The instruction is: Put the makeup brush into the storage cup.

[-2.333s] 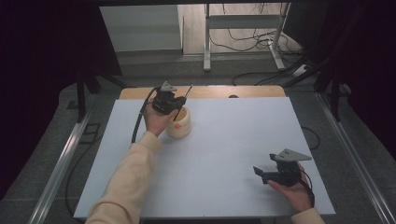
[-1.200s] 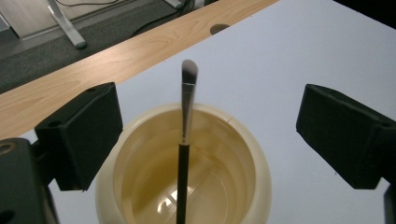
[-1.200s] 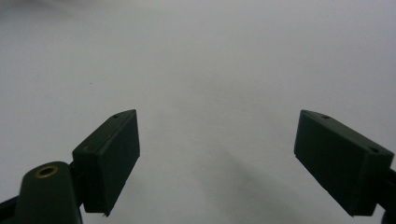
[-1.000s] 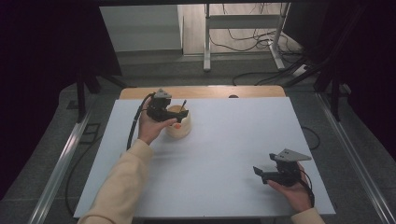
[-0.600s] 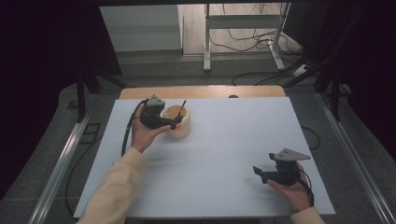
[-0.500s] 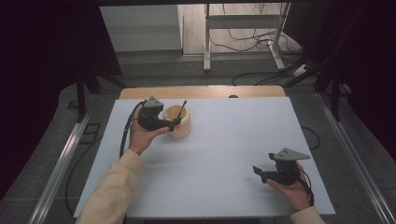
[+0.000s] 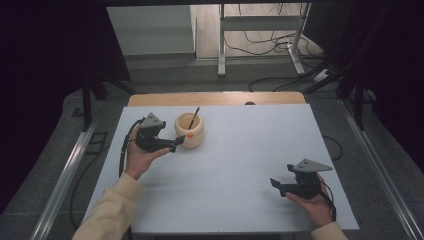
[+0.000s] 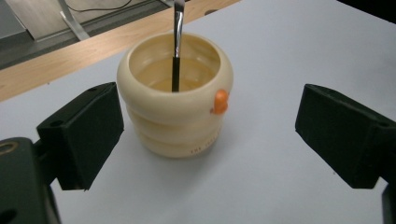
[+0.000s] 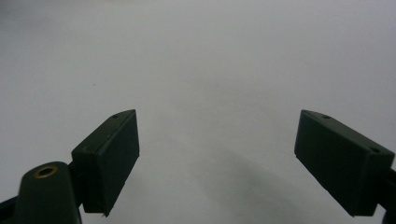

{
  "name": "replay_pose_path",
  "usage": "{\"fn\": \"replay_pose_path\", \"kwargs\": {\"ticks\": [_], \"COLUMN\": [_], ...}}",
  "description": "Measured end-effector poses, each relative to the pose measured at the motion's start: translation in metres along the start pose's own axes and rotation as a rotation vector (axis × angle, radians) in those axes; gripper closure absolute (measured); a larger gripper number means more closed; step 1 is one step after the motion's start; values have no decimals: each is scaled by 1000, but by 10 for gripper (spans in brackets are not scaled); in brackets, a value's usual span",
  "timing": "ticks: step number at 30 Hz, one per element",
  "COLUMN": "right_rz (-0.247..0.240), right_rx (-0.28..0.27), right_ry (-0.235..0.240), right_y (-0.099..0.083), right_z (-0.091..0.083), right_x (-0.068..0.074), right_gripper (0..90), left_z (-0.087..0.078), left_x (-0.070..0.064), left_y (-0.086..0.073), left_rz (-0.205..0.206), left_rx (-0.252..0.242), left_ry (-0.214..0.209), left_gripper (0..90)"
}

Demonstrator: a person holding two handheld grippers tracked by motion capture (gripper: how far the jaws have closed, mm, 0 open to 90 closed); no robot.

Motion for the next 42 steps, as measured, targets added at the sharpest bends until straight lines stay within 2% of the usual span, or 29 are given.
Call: {"fn": "replay_pose_path", "kwargs": {"ticks": [7, 12, 18, 26, 32, 42], "right_rz": [2, 25, 20, 12, -1, -12], "right_rx": [-9, -14, -16, -14, -15, -1], "right_ry": [-18, -16, -22, -20, -11, -8], "right_y": [-3, -5, -4, -3, -2, -4], "right_z": [-7, -11, -11, -8, -6, -4], "right_x": [0, -1, -1, 0, 2, 4], "right_gripper": [138, 138, 138, 137, 136, 136], "left_z": [-14, -20, -29, -41, -46, -46], "left_x": [-4, -10, -12, -13, -19, -26], "left_y": [-17, -33, -56, -83, -112, -119], "left_rz": [3, 1, 8, -31, -43, -48], "left_rx": [18, 37, 52, 58, 107, 117], "left_ry": [-7, -21, 5, 10, 7, 4], "left_gripper": [88, 88, 89, 92, 89, 90]}}
Point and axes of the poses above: each handheld gripper's, and its own axes: z roughly forward along the jaws, y roughly out of its top, x roughly to its left, the point moved 9 cm from there along z, roughly forward along the jaws, and after that the axes turned 1 degree about x, right-handed, at the moved point
